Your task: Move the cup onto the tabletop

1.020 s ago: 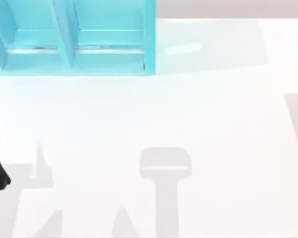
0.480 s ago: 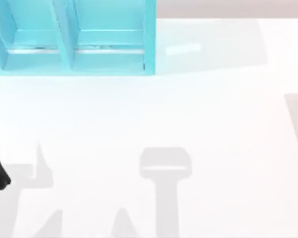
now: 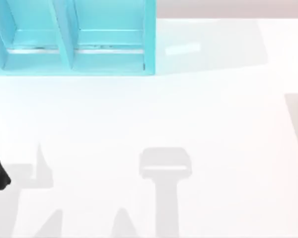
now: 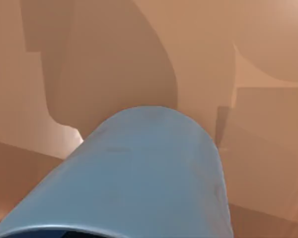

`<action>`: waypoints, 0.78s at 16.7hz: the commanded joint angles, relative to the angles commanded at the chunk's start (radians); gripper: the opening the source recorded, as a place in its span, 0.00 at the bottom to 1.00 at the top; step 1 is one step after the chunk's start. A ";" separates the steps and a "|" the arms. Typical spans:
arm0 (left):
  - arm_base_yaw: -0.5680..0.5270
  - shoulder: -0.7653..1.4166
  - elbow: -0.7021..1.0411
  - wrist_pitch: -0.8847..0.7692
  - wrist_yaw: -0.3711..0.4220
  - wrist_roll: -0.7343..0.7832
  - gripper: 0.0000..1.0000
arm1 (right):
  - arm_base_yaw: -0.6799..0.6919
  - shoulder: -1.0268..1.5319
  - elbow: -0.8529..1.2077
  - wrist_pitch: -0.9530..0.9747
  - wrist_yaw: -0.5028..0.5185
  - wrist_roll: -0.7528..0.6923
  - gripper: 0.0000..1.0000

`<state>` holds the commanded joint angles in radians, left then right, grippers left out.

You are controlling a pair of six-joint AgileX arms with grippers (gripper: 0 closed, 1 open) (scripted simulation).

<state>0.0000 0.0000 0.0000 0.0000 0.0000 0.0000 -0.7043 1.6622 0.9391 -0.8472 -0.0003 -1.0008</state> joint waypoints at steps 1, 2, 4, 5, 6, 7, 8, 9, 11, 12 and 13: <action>0.000 0.000 0.000 0.000 0.000 0.000 1.00 | 0.000 0.000 0.000 0.000 0.000 0.000 0.77; 0.000 0.000 0.000 0.000 0.000 0.000 1.00 | 0.000 0.000 0.000 0.000 0.000 0.000 0.70; 0.000 0.000 0.000 0.000 0.000 0.000 1.00 | 0.000 0.000 0.000 0.000 0.000 0.000 0.55; 0.000 0.000 0.000 0.000 0.000 0.000 1.00 | 0.000 0.000 0.000 0.000 0.000 0.000 0.47; 0.000 0.000 0.000 0.000 0.000 0.000 1.00 | 0.000 0.000 0.000 0.000 0.000 0.000 0.40; 0.000 0.000 0.000 0.000 0.000 0.000 1.00 | 0.000 0.000 0.000 0.000 0.000 0.000 0.32; 0.000 0.000 0.000 0.000 0.000 0.000 1.00 | 0.000 0.000 0.000 0.000 0.000 0.000 0.25; 0.000 0.000 0.000 0.000 0.000 0.000 1.00 | 0.000 0.000 0.000 0.000 0.000 0.000 0.17; 0.000 0.000 0.000 0.000 0.000 0.000 1.00 | 0.000 0.000 0.000 0.000 0.000 0.000 0.02; 0.000 0.000 0.000 0.000 0.000 0.000 1.00 | 0.000 0.000 0.000 0.000 0.000 0.000 0.00; 0.000 0.000 0.000 0.000 0.000 0.000 1.00 | 0.000 0.000 0.000 0.000 0.000 0.000 0.00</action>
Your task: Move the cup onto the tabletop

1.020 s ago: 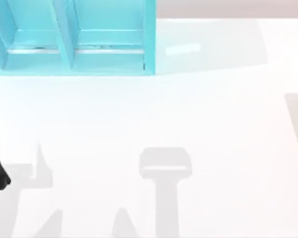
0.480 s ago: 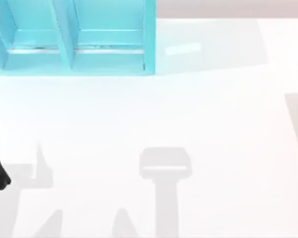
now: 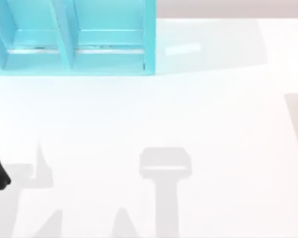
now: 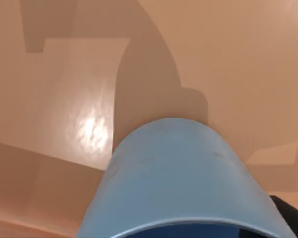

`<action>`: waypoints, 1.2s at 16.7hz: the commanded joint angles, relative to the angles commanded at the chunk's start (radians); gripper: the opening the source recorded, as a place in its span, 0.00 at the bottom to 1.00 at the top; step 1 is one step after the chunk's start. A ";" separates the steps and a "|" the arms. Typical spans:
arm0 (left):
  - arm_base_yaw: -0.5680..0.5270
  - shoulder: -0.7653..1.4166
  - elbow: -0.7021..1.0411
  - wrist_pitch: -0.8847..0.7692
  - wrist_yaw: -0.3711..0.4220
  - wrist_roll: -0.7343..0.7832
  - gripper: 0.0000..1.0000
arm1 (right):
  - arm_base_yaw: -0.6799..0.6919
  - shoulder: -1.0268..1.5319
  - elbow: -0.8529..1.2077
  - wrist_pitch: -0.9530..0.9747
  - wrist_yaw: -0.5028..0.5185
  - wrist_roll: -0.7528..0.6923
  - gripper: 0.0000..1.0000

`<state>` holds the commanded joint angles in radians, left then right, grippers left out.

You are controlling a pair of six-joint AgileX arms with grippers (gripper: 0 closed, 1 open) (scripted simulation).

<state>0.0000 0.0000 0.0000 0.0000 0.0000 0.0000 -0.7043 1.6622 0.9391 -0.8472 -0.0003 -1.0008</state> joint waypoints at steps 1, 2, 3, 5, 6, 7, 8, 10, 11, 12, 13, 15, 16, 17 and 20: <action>0.000 0.000 0.000 0.000 0.000 0.000 1.00 | 0.000 0.000 0.000 0.000 0.000 0.000 0.00; 0.000 0.000 0.000 0.000 0.000 0.000 1.00 | 0.000 0.000 0.000 0.000 0.000 0.000 0.00; 0.000 0.000 0.000 0.000 0.000 0.000 1.00 | 0.000 0.000 0.000 0.000 0.000 0.000 0.00; 0.000 0.000 0.000 0.000 0.000 0.000 1.00 | 0.000 0.000 0.000 0.000 0.000 0.000 0.00; 0.000 0.000 0.000 0.000 0.000 0.000 1.00 | 0.000 0.000 0.000 0.000 0.000 0.000 0.00; 0.000 0.000 0.000 0.000 0.000 0.000 1.00 | 0.000 -0.002 0.000 0.000 0.000 0.001 0.00; 0.000 0.000 0.000 0.000 0.000 0.000 1.00 | 0.001 -0.001 0.001 0.000 0.000 0.002 0.00; 0.000 0.000 0.000 0.000 0.000 0.000 1.00 | 0.025 -0.006 0.010 0.010 -0.004 0.026 0.00; 0.000 0.000 0.000 0.000 0.000 0.000 1.00 | 0.049 -0.010 0.020 0.016 -0.009 0.045 0.00; 0.000 0.000 0.000 0.000 0.000 0.000 1.00 | 0.079 -0.016 0.034 0.018 -0.015 0.068 0.00; 0.000 0.000 0.000 0.000 0.000 0.000 1.00 | 0.113 -0.026 0.049 0.016 -0.022 0.093 0.00; 0.000 0.000 0.000 0.000 0.000 0.000 1.00 | 0.191 -0.059 0.082 -0.013 -0.037 0.147 0.00; 0.000 0.000 0.000 0.000 0.000 0.000 1.00 | 0.230 -0.085 0.097 -0.041 -0.042 0.175 0.00; 0.000 0.000 0.000 0.000 0.000 0.000 1.00 | 0.265 -0.115 0.111 -0.077 -0.045 0.201 0.00; 0.000 0.000 0.000 0.000 0.000 0.000 1.00 | 0.334 -0.211 0.133 -0.233 -0.033 0.270 0.00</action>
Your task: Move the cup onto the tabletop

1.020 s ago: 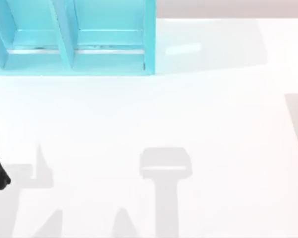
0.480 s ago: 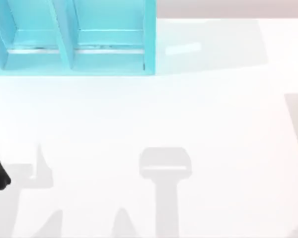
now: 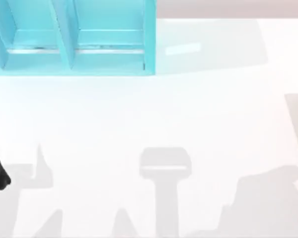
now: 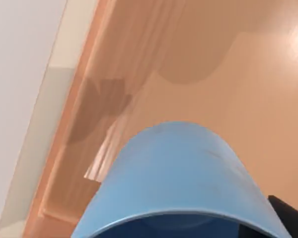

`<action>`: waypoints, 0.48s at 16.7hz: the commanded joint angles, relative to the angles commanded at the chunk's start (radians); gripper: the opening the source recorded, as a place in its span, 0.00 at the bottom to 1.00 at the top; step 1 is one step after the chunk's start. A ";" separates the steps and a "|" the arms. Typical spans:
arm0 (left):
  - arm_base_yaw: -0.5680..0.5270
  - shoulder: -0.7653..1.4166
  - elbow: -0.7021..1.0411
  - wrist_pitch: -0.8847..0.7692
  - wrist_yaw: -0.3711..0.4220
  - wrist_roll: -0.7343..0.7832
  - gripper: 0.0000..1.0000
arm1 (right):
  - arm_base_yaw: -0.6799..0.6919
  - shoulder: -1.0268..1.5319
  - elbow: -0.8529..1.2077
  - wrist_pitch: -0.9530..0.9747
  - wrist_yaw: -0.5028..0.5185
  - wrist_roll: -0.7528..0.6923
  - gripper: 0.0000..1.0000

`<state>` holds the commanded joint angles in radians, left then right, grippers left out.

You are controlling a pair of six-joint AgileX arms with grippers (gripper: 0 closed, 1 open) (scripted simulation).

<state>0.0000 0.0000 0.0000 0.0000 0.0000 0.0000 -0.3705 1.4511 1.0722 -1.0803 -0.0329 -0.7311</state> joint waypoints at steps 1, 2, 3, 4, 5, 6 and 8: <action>0.000 0.000 0.000 0.000 0.000 0.000 1.00 | 0.012 -0.028 0.001 -0.050 0.007 0.020 0.00; 0.000 0.000 0.000 0.000 0.000 0.000 1.00 | 0.019 -0.051 0.001 -0.097 0.014 0.037 0.00; 0.000 0.000 0.000 0.000 0.000 0.000 1.00 | 0.021 -0.069 0.001 -0.137 0.021 0.052 0.00; 0.000 0.000 0.000 0.000 0.000 0.000 1.00 | 0.020 -0.081 0.000 -0.167 0.027 0.063 0.00; 0.000 0.000 0.000 0.000 0.000 0.000 1.00 | 0.017 -0.087 0.000 -0.187 0.032 0.071 0.00; 0.000 0.000 0.000 0.000 0.000 0.000 1.00 | 0.015 -0.089 0.000 -0.198 0.033 0.075 0.00; 0.000 0.000 0.000 0.000 0.000 0.000 1.00 | 0.015 -0.089 0.000 -0.199 0.034 0.076 0.00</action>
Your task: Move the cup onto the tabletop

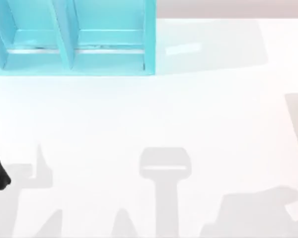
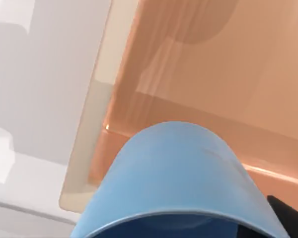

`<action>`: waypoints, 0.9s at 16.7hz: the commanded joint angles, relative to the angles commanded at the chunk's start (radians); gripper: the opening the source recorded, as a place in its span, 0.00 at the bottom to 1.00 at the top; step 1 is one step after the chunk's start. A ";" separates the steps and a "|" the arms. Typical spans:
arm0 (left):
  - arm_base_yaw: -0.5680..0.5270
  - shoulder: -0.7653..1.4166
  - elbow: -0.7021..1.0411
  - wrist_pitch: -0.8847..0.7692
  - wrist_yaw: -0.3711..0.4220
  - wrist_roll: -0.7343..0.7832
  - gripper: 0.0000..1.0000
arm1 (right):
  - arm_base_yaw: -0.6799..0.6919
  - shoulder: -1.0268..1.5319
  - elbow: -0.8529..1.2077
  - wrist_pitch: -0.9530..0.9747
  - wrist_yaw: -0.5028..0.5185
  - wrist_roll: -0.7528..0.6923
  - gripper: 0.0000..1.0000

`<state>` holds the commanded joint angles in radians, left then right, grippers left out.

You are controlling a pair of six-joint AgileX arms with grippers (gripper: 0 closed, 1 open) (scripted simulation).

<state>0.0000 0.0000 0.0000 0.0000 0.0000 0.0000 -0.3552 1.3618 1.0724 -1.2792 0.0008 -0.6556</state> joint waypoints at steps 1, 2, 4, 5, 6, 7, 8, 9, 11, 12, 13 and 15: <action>0.000 0.000 0.000 0.000 0.000 0.000 1.00 | 0.000 0.000 0.000 0.000 0.000 0.000 0.00; 0.000 0.000 0.000 0.000 0.000 0.000 1.00 | 0.000 0.005 -0.001 0.002 -0.002 0.000 0.00; 0.000 0.000 0.000 0.000 0.000 0.000 1.00 | 0.014 0.018 0.012 0.000 -0.001 0.014 0.00; 0.000 0.000 0.000 0.000 0.000 0.000 1.00 | 0.035 0.037 0.032 -0.003 -0.001 0.036 0.00; 0.000 0.000 0.000 0.000 0.000 0.000 1.00 | 0.069 0.064 0.060 -0.006 0.001 0.069 0.00; 0.000 0.000 0.000 0.000 0.000 0.000 1.00 | 0.112 0.096 0.093 -0.009 0.002 0.112 0.00; 0.000 0.000 0.000 0.000 0.000 0.000 1.00 | 0.165 0.131 0.131 -0.012 0.003 0.166 0.00; 0.000 0.000 0.000 0.000 0.000 0.000 1.00 | 0.228 0.169 0.172 -0.015 0.004 0.232 0.00; 0.000 0.000 0.000 0.000 0.000 0.000 1.00 | 0.367 0.248 0.259 -0.019 0.005 0.390 0.00; 0.000 0.000 0.000 0.000 0.000 0.000 1.00 | 0.437 0.288 0.304 -0.021 0.005 0.479 0.00; 0.000 0.000 0.000 0.000 0.000 0.000 1.00 | 0.505 0.327 0.348 -0.021 0.003 0.570 0.00; 0.000 0.000 0.000 0.000 0.000 0.000 1.00 | 0.622 0.402 0.431 -0.017 -0.002 0.746 0.00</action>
<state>0.0000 0.0000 0.0000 0.0000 0.0000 0.0000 0.2669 1.7634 1.5030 -1.2964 -0.0012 0.0906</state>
